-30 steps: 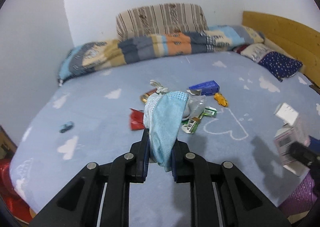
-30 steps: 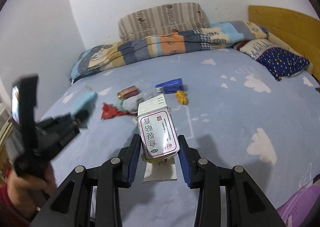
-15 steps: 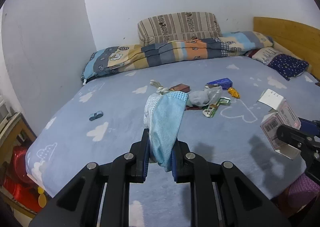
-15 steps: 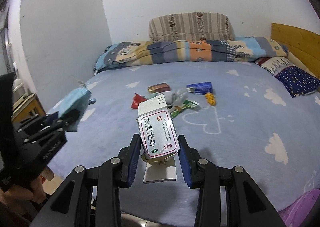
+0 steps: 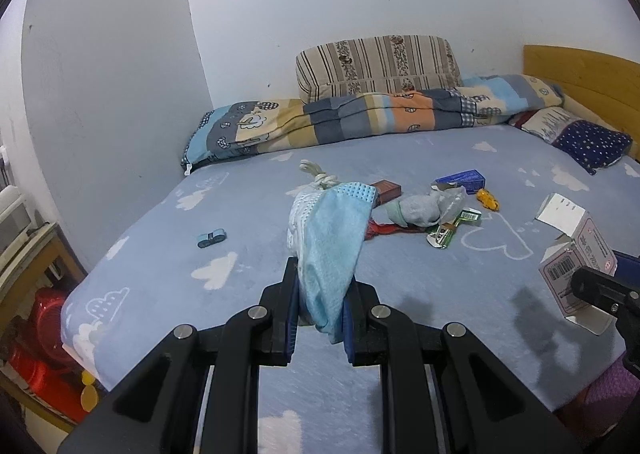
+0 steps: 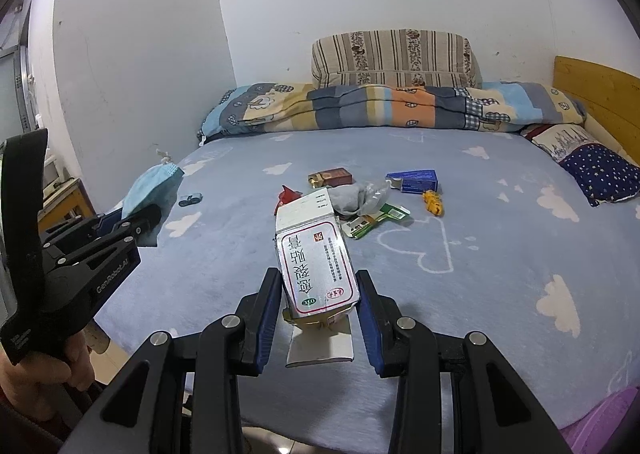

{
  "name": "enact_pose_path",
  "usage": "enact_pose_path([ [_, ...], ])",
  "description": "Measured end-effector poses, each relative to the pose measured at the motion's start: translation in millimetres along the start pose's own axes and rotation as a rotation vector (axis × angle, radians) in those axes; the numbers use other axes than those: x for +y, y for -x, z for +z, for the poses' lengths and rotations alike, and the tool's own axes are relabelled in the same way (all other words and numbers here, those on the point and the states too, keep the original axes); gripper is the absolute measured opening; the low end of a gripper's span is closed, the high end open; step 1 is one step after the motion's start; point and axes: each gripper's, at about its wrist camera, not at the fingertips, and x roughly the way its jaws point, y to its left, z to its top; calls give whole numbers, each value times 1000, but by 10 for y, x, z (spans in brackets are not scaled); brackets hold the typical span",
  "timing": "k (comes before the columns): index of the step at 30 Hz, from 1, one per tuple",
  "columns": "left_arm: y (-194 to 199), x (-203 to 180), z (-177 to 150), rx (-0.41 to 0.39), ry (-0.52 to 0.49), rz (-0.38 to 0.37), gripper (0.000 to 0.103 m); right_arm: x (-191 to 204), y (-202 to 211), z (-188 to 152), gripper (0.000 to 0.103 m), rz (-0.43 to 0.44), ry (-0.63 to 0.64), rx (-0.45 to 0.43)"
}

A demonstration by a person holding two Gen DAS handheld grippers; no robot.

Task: Collect trash
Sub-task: 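Lift the medicine box with the right tool while the left tool lifts the mask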

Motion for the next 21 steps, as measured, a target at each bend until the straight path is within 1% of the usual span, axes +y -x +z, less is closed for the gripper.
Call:
enact_pose_path([
  [21, 43, -69, 30, -24, -21, 14, 17, 10, 22, 11, 39, 10, -4, -9],
])
